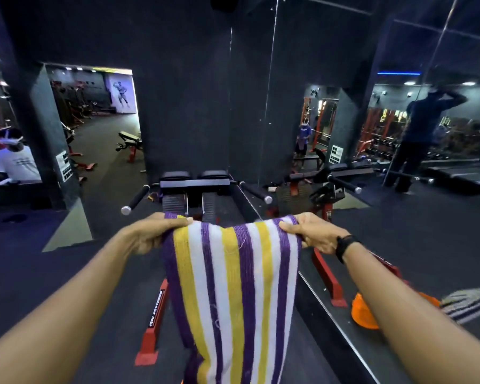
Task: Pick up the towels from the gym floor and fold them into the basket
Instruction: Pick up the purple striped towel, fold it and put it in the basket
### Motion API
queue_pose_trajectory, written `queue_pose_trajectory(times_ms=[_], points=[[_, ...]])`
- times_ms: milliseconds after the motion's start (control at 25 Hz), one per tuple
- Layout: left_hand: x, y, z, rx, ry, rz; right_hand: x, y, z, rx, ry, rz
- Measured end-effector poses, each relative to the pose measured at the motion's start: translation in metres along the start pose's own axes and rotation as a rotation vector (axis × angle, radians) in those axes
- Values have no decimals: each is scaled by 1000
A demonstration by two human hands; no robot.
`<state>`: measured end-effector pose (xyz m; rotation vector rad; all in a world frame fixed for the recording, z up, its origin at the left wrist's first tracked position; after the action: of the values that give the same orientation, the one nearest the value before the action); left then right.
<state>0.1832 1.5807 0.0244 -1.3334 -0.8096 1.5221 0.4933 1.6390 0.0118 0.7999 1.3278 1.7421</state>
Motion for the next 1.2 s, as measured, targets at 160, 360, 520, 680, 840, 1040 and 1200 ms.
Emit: queue_pose_trajectory(times_ms=[160, 360, 520, 680, 840, 1040, 1200], points=[[1, -33, 18, -346, 2, -138, 4, 32, 14, 259, -5, 85], [9, 5, -24, 15, 125, -90, 1, 13, -1, 50, 45, 15], [17, -2, 1, -80, -1, 45, 0, 15, 5, 146, 22, 29], [11, -48, 9, -368, 132, -195, 5, 53, 25, 369, -23, 216], [10, -8, -23, 20, 182, -64, 0, 24, 6, 172, 34, 76], [10, -21, -10, -62, 166, 4, -1, 26, 8, 209, -29, 53], [5, -28, -8, -104, 184, -109, 0, 42, 11, 291, 32, 129]])
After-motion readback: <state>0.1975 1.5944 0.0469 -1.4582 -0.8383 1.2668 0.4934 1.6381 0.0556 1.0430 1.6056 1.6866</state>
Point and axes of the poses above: each hand's wrist, its own x-axis towards the middle knuckle, its own z-axis out of the back of the hand, y = z × x, the point moved 7 cm from there along x, towards the middle knuckle, and after that the axes turned 10 degrees about z, right-handed, at the moved point
